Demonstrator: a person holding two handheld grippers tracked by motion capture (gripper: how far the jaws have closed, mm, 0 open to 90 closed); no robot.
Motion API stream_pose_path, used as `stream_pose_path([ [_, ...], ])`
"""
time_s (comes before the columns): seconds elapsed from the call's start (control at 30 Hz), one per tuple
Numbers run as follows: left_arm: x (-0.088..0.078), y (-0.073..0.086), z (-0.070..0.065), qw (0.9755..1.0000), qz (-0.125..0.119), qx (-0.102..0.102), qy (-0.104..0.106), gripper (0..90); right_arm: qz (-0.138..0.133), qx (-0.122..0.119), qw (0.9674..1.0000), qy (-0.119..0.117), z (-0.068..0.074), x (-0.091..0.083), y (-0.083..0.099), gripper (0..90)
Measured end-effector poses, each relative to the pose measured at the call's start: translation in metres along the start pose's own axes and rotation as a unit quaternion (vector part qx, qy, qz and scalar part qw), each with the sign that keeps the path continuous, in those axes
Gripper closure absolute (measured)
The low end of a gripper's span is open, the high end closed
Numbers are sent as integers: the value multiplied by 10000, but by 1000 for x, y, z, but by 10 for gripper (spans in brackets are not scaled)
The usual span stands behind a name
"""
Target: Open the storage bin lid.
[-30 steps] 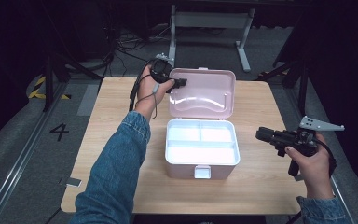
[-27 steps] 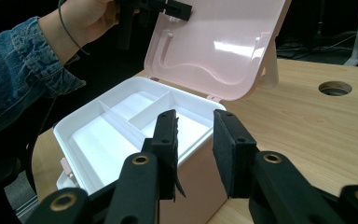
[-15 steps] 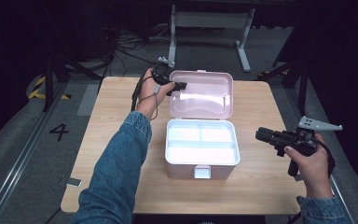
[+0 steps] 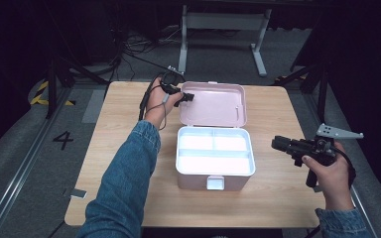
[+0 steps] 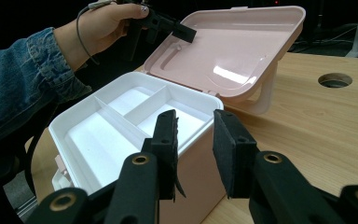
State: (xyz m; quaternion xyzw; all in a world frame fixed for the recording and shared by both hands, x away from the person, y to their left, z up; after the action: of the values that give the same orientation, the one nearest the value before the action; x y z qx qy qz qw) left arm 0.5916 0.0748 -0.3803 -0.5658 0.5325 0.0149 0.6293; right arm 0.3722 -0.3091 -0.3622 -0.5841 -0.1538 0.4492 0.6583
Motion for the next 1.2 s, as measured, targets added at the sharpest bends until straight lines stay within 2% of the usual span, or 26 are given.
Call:
stream_pose_path([
  [0.27, 4, 4, 2, 9999, 113, -27, -39, 450, 4, -6, 10000, 16, 0, 0, 0, 710],
  [0.4, 6, 8, 4, 9995, 271, 103, -161, 472, 15, 4, 10000, 21, 0, 0, 0, 709],
  [0.5, 7, 10, 4, 9992, 346, 98, -190, 471, 26, 13, 10000, 20, 0, 1, 0, 708],
  [0.87, 12, 16, 6, 9987, 482, 69, -153, 476, 51, -4, 10000, 29, -1, 2, 1, 702],
  [0.97, 13, 18, 6, 9984, 533, 100, -131, 451, 58, 5, 10000, 28, -1, 2, 1, 701],
  [1.03, 13, 19, 6, 9983, 586, -1, -78, 421, 60, 6, 10000, 28, 0, 2, 1, 699],
  [1.13, 11, 20, 7, 9982, 568, 41, -199, 395, 60, 15, 10000, 22, 0, 2, 1, 698],
  [1.2, 6, 20, 8, 9984, 503, -7, -263, 366, 55, 29, 10000, 18, -1, 3, 1, 696],
])
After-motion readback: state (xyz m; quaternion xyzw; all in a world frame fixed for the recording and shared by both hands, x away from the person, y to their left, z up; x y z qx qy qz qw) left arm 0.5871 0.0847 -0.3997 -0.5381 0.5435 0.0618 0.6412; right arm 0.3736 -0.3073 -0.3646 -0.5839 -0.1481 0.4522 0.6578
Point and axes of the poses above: each handheld gripper's, and its own axes: x roughly forward along the jaws, y roughly out of its underside, z roughly to its left, the point moved 3 cm from there along x, roughly forward along the jaws, and after that the axes turned 2 degrees about -x, right-handed, at the moved point
